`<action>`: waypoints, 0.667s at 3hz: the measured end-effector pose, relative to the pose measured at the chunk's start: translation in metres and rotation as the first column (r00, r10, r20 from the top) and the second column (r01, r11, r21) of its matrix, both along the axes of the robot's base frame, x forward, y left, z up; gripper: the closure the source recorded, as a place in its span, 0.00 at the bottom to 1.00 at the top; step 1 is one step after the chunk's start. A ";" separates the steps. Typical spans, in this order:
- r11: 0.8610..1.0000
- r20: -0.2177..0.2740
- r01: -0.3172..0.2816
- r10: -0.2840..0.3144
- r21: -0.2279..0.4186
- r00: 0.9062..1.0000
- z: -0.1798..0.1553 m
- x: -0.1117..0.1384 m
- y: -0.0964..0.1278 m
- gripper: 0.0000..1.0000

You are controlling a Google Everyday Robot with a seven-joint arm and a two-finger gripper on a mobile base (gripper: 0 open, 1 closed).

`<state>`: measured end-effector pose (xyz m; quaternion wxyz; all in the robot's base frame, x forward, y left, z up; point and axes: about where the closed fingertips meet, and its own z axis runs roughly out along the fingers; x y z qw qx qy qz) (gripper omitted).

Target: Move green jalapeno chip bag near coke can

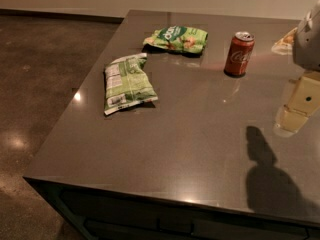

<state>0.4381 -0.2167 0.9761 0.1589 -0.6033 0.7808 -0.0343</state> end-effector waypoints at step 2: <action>1.000 -0.006 0.010 -0.010 0.019 1.000 -0.002 0.009 0.014 0.00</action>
Offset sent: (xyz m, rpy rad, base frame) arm 0.0251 0.0370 -0.0120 0.0537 0.0395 -0.0291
